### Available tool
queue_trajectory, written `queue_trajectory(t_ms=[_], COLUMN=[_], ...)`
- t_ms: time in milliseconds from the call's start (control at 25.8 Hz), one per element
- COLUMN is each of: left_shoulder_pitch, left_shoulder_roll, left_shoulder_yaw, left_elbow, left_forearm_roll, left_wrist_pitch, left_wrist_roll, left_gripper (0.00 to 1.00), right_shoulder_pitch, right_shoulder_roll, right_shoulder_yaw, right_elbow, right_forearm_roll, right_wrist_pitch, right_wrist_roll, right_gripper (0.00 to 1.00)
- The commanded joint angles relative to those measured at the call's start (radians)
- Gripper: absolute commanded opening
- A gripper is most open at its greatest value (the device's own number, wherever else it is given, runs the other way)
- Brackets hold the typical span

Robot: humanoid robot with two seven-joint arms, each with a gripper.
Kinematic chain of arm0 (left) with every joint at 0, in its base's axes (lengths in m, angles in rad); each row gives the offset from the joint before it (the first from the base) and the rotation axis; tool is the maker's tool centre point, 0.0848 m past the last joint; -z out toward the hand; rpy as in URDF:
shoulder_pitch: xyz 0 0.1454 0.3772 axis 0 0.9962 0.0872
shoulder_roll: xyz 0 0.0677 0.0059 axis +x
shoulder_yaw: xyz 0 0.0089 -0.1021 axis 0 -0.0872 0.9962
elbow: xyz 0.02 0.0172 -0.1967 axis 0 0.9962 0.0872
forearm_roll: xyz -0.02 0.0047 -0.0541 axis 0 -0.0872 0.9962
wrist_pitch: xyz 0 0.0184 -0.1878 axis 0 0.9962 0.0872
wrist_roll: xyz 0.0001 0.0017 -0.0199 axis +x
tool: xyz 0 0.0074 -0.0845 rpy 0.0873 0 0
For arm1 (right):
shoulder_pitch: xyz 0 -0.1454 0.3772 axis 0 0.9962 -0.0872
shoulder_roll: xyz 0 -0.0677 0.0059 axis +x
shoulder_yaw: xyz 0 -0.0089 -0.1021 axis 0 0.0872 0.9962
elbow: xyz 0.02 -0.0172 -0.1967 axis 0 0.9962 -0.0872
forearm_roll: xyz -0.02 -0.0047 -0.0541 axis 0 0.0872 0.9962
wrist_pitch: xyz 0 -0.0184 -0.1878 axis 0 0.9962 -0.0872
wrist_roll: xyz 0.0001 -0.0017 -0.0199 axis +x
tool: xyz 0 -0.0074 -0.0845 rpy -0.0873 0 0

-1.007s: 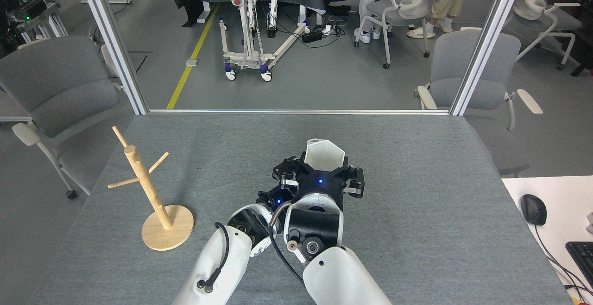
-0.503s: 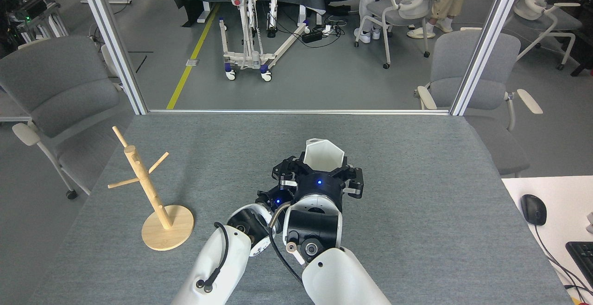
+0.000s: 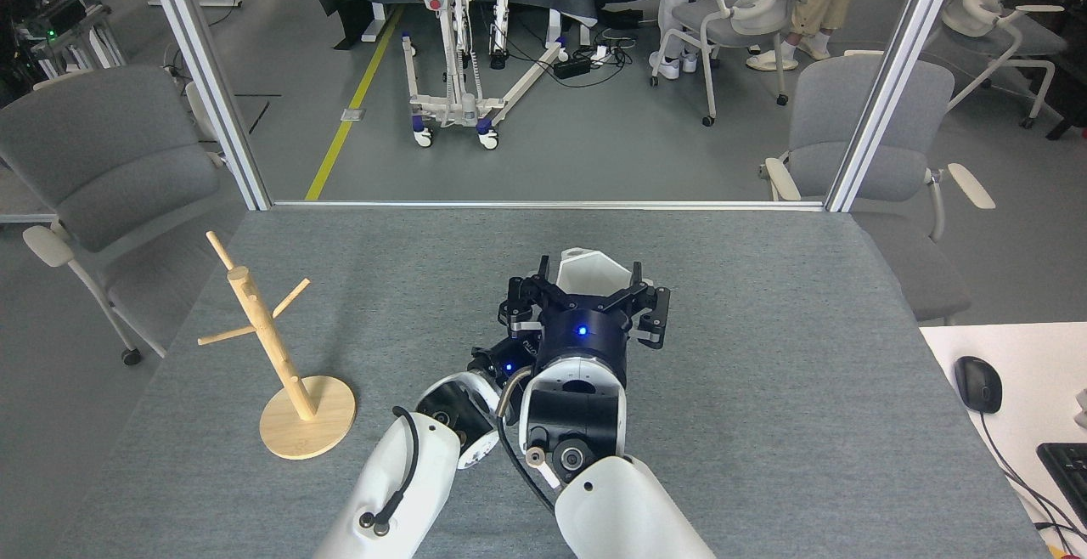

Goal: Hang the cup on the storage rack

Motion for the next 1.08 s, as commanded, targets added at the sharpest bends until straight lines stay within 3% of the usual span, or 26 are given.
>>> queue_trajectory(t_ms=[0,271,348,465,581,736,813,891,1045], left_shoulder_pitch=[0.001,0.005,0.007,0.041,0.091,0.179,0.236,0.288,0.375], left_shoulder_roll=[0.001,0.005,0.016,0.024,0.061,0.114,0.143,0.182,0.259], left_shoulder_yaw=[0.001,0.001,0.001,0.003,0.004,0.007,0.007,0.007,0.007], left_elbow=[0.0,-0.003,-0.005,-0.023,-0.088,-0.206,-0.269,-0.329,-0.422], left_forearm_roll=[0.0,0.0,0.0,-0.001,-0.001,-0.003,-0.003,-0.003,-0.003], left_wrist_pitch=[0.006,0.006,0.006,0.007,0.012,0.015,0.012,0.01,0.01], left_wrist_roll=[0.013,0.013,0.013,0.014,0.024,0.034,0.057,0.079,0.128], left_gripper=[0.0,0.0,0.0,0.0,0.0,0.0,0.0,0.0,0.0], right_shoulder_pitch=[0.002,-0.001,0.002,0.006,0.04,0.129,0.199,0.272,0.362], right_shoulder_roll=[0.001,0.006,0.0,-0.012,-0.066,-0.229,-0.278,-0.287,-0.258], right_shoulder_yaw=[-0.004,-0.031,-0.116,-0.274,-0.478,-0.747,-0.858,-0.919,-0.965], right_elbow=[0.001,-0.004,-0.005,-0.005,-0.013,-0.005,0.002,0.011,-0.005], right_forearm_roll=[-0.003,-0.003,-0.005,-0.016,-0.145,-0.411,-0.502,-0.517,-0.519], right_wrist_pitch=[0.007,0.059,0.127,0.116,-0.042,-0.407,-0.582,-0.681,-0.709], right_wrist_roll=[-0.093,-0.339,-0.412,-0.463,-0.466,-0.471,-0.492,-0.512,-0.512], right_gripper=[0.99,0.99,0.99,1.0,1.0,1.0,1.0,1.0,1.0])
